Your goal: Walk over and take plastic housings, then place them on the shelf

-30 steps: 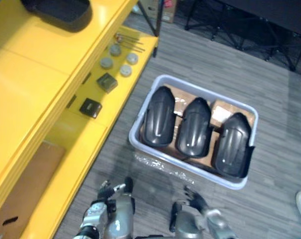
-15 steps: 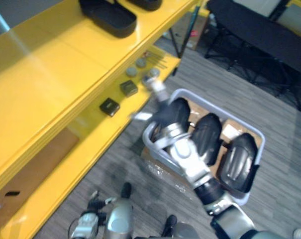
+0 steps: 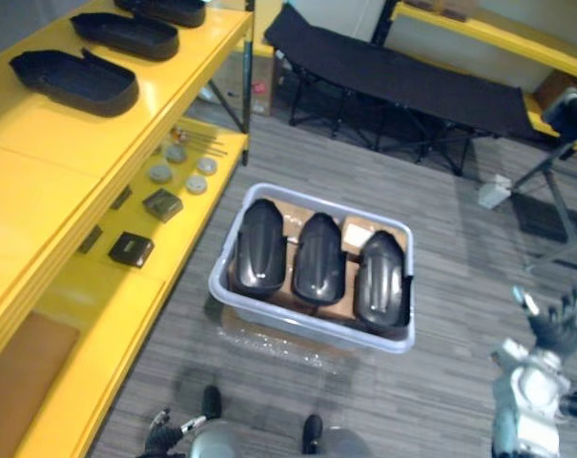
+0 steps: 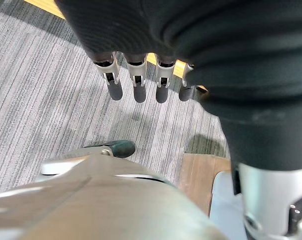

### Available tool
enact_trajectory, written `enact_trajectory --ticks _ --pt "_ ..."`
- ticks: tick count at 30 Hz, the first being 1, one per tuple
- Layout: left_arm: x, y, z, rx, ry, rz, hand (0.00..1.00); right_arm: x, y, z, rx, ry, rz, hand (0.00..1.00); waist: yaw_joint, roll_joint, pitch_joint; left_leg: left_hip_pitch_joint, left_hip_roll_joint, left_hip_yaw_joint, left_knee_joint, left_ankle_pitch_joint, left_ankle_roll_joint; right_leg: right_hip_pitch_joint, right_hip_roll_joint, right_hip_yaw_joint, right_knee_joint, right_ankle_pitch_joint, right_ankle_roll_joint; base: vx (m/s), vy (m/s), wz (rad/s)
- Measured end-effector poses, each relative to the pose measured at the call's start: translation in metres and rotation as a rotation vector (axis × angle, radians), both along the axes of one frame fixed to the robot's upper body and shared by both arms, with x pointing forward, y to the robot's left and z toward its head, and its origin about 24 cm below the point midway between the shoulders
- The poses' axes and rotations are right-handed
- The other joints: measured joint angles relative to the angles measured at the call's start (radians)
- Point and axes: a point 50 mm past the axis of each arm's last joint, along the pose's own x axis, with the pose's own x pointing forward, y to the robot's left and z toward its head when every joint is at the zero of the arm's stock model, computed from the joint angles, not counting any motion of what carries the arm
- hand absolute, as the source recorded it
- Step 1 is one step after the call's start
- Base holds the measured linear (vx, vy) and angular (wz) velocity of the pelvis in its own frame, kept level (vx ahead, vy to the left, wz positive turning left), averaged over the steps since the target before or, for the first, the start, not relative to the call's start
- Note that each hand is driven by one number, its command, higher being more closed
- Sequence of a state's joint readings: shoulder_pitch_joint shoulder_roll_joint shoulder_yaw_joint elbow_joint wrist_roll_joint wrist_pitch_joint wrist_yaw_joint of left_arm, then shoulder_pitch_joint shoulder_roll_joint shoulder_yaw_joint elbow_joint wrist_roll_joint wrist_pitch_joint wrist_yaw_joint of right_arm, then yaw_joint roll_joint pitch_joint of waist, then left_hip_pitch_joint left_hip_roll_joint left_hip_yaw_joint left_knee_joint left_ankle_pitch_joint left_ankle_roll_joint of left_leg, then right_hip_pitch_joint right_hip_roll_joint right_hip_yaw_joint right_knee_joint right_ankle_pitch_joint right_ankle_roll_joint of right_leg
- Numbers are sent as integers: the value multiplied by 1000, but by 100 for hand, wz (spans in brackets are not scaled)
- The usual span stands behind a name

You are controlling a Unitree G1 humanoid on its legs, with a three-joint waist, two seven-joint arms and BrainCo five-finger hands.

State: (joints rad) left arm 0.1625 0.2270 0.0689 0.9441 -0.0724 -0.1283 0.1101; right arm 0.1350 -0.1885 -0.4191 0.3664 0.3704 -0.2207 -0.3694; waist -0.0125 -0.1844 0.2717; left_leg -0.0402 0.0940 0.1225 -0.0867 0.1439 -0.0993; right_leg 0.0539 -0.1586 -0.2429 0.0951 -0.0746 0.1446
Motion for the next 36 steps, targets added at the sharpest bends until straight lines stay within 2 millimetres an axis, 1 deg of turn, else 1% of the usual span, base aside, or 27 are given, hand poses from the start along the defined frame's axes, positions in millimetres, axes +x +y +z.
enact_trajectory --ticks 1,2,3,4,5,6,7,8,9,10,11,13,14,15,17,20,22,24,25,26,32,35,36 --pt "1 0 1 -1 -5 -2 0 -4 3 -9 36 24 -12 0 3 -4 4 -4 -1 -2 0 1 0 -1 0 -1 0 -1 2 -90 19 21" --pt "8 1 3 3 -26 -7 0 -12 13 -30 106 86 -37 0 5 -15 15 -28 -1 -5 5 1 0 -16 -2 -3 1 -5 16 -46 20 21" --pt "12 2 5 5 -39 -10 0 -15 16 -36 131 103 -46 0 10 -19 21 -40 -1 -6 12 1 0 -23 -3 -3 1 -3 22 -42 34 24" --pt "23 2 9 8 -74 -11 0 -17 20 -45 176 116 -65 0 23 -21 52 -74 -1 -8 46 0 1 -33 -5 -4 1 0 35 -24 32 13" --pt "28 3 11 8 -90 -9 0 -16 22 -47 188 117 -71 0 28 -21 70 -93 -2 -10 66 -4 7 -39 -7 -4 2 4 43 -43 58 18" --pt "37 4 16 14 -124 -7 0 -10 23 -47 204 94 -85 0 30 -24 102 -130 -6 -20 107 -15 22 -52 -13 -5 2 9 53 -53 68 18" --pt "43 5 19 17 -147 -3 0 -6 23 -44 207 68 -100 0 30 -24 127 -158 -10 -28 136 -23 32 -60 -13 -6 5 12 56 -44 83 28" --pt "53 5 24 7 -188 16 0 2 23 -40 201 31 -107 0 32 -27 159 -192 -15 -33 170 -33 40 -69 -13 -7 5 19 62 -31 65 22" --pt "58 5 27 7 -208 15 0 7 22 -37 199 11 -110 0 39 -27 171 -211 -16 -35 188 -40 41 -79 -13 -7 8 23 59 -29 60 14" --pt "68 5 31 4 -238 18 0 16 21 -31 187 -27 -107 0 56 -27 191 -252 -15 -36 232 -58 44 -103 -12 -5 11 37 42 -32 53 7" --pt "72 5 33 6 -252 26 0 26 20 -25 181 -47 -111 0 60 -25 199 -295 -14 -54 276 -81 49 -119 -10 -7 18 48 34 -19 50 10" --pt "76 5 35 -6 -272 57 0 37 15 -18 169 -66 -117 0 65 -19 204 -339 -11 -68 335 -109 52 -128 -4 -5 21 52 28 19 61 16" --pt "78 3 36 -10 -281 61 0 44 9 -10 148 -81 -123 0 77 -12 209 -363 -7 -74 365 -125 53 -139 0 -2 28 53 26 27 54 9" --pt "79 2 36 -10 -284 64 0 47 6 -6 137 -91 -125 0 82 -8 212 -373 -5 -77 376 -130 53 -145 2 -2 33 52 25 3 43 4" --pt "79 2 36 -23 -290 93 0 61 -4 12 95 -134 -129 0 86 1 221 -407 -3 -88 401 -137 53 -169 6 -3 49 45 13 -5 15 6" --pt "77 3 34 -30 -280 108 0 68 -14 23 63 -150 -137 0 94 11 231 -420 -2 -93 412 -139 52 -184 8 -2 67 24 -9 0 0 0" --pt "77 4 34 -28 -280 112 0 70 -17 24 59 -145 -140 0 96 16 234 -425 -3 -97 420 -139 52 -197 5 -3 94 -1 -18 10 -18 6" --pt "78 4 34 -28 -283 114 0 72 -19 27 57 -145 -139 0 97 24 240 -447 -4 -113 436 -139 48 -219 5 -6 124 -19 -21 10 -14 9" --pt "78 5 34 -28 -283 116 0 72 -19 27 56 -146 -140 0 98 24 240 -452 -5 -114 437 -137 45 -228 5 -6 134 -24 -21 4 -9 5" --pt "79 -3 32 -73 -303 150 0 86 -41 54 -3 -186 -149 0 109 114 235 -449 -18 -131 444 -131 47 -261 -11 -5 231 -85 -25 0 0 0" --pt "79 -4 33 -75 -305 150 0 86 -41 54 -3 -188 -143 0 110 114 235 -449 -15 -128 461 -138 48 -256 -18 -4 230 -82 -20 2 3 -2" --pt "81 -3 35 -69 -318 142 0 80 -43 50 -8 -184 -104 0 111 115 234 -429 -15 -124 503 -176 53 -218 -20 -4 241 -89 -14 19 21 0" --pt "83 -3 38 -65 -332 137 0 77 -45 53 -16 -199 -93 0 110 115 234 -422 -23 -117 521 -193 58 -213 -32 -3 268 -109 -7 14 55 4"
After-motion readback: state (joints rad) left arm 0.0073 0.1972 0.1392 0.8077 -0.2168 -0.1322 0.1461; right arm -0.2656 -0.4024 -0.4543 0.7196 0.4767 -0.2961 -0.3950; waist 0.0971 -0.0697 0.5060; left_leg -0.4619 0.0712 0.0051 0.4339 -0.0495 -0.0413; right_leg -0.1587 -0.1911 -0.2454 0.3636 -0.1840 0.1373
